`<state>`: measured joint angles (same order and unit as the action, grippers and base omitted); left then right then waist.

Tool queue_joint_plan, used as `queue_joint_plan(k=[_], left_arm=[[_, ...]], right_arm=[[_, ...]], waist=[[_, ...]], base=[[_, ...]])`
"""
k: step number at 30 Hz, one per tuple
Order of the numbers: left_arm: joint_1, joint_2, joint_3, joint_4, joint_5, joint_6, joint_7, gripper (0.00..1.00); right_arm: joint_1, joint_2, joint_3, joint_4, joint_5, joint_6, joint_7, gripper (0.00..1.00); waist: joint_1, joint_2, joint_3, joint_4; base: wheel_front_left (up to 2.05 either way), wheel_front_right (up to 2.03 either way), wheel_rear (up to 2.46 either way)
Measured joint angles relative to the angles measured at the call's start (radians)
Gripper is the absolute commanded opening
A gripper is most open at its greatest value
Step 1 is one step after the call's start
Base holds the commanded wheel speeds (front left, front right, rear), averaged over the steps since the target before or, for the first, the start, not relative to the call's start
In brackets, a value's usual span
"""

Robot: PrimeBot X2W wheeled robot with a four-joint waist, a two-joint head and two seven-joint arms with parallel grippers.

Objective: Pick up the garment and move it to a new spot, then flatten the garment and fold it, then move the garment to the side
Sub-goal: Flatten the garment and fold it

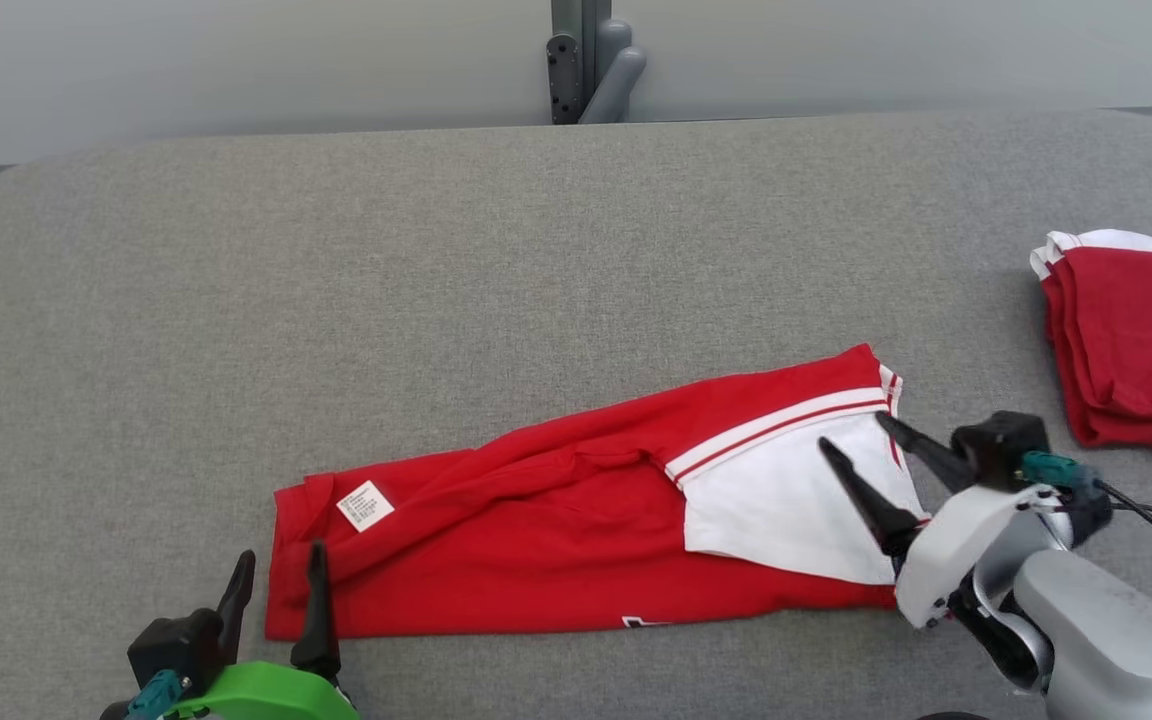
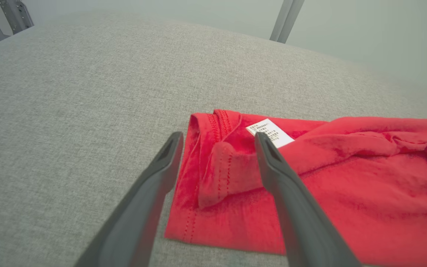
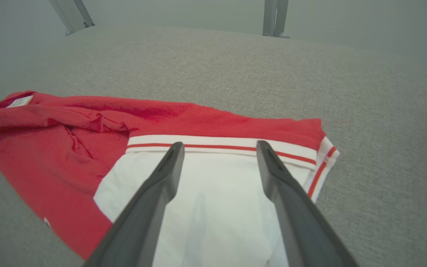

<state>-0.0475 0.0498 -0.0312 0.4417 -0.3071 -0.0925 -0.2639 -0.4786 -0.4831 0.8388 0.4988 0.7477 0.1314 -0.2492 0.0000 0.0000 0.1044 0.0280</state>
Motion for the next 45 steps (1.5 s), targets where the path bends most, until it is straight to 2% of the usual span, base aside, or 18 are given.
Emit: queue_joint_plan(k=[4, 10, 15, 19, 21, 22, 27, 35, 39, 44, 45], left_arm=[[-0.004, 0.000, -0.010, -0.002, 0.008, -0.001, 0.000, 1.00], [-0.011, 0.000, -0.021, -0.007, 0.022, -0.004, 0.000, 1.00], [-0.012, 0.000, -0.027, -0.009, 0.026, -0.004, 0.000, 1.00], [-0.013, 0.000, -0.026, -0.009, 0.027, -0.004, 0.000, 1.00], [-0.013, 0.000, -0.023, -0.011, 0.028, -0.004, 0.000, 1.00], [-0.013, 0.000, -0.022, -0.012, 0.029, -0.004, 0.000, 1.00], [-0.020, 0.000, -0.026, -0.015, 0.029, -0.003, 0.000, 1.00], [-0.024, 0.000, -0.035, -0.015, 0.029, -0.004, 0.000, 1.00], [-0.023, 0.000, -0.034, -0.007, 0.029, -0.005, 0.000, 1.00], [-0.014, 0.000, -0.036, 0.003, 0.026, -0.010, 0.000, 1.00], [-0.014, 0.000, -0.036, 0.003, 0.026, -0.010, 0.000, 1.00]], right_arm=[[0.045, 0.049, -0.151, 0.127, -0.019, -0.001, -0.008, 1.00], [0.048, 0.123, -0.280, 0.291, -0.044, 0.000, -0.011, 1.00], [0.033, 0.166, -0.309, 0.394, -0.047, 0.000, -0.015, 1.00], [0.024, 0.189, -0.303, 0.418, -0.021, -0.003, 0.002, 1.00], [0.026, 0.192, -0.268, 0.399, 0.002, -0.006, 0.016, 0.27], [0.027, 0.195, -0.259, 0.391, 0.015, -0.006, 0.023, 0.00], [0.020, 0.193, -0.266, 0.395, 0.034, 0.002, 0.007, 0.00], [-0.010, 0.115, -0.444, 0.472, 0.025, 0.000, -0.010, 0.00], [-0.007, 0.114, -0.462, 0.388, -0.024, 0.000, -0.012, 0.00], [0.029, 0.148, -0.335, 0.165, -0.021, -0.001, 0.024, 0.00], [0.029, 0.148, -0.335, 0.165, -0.021, -0.001, 0.024, 0.00]], waist=[[0.0000, 0.0000, 0.004, 0.003], [0.0000, 0.0000, 0.024, 0.032], [0.0000, 0.0000, 0.038, 0.058], [0.0000, 0.0000, 0.042, 0.070], [0.0000, 0.0000, 0.041, 0.068], [0.0000, 0.0000, 0.041, 0.066], [0.0000, 0.0000, 0.043, 0.051], [0.0000, 0.0000, 0.037, 0.029], [0.0000, 0.0000, 0.028, 0.016], [0.0000, 0.0000, 0.012, -0.006], [0.0000, 0.0000, 0.012, -0.006]], base=[[0.00, 0.00, 0.00], [0.00, 0.00, 0.00], [0.00, 0.00, 0.00], [0.00, 0.00, 0.00], [0.00, 0.00, 0.00], [0.00, 0.00, 0.00], [0.00, 0.00, 0.00], [0.00, 0.00, 0.00], [0.00, 0.00, 0.00], [0.00, 0.00, 0.00], [0.00, 0.00, 0.00]])
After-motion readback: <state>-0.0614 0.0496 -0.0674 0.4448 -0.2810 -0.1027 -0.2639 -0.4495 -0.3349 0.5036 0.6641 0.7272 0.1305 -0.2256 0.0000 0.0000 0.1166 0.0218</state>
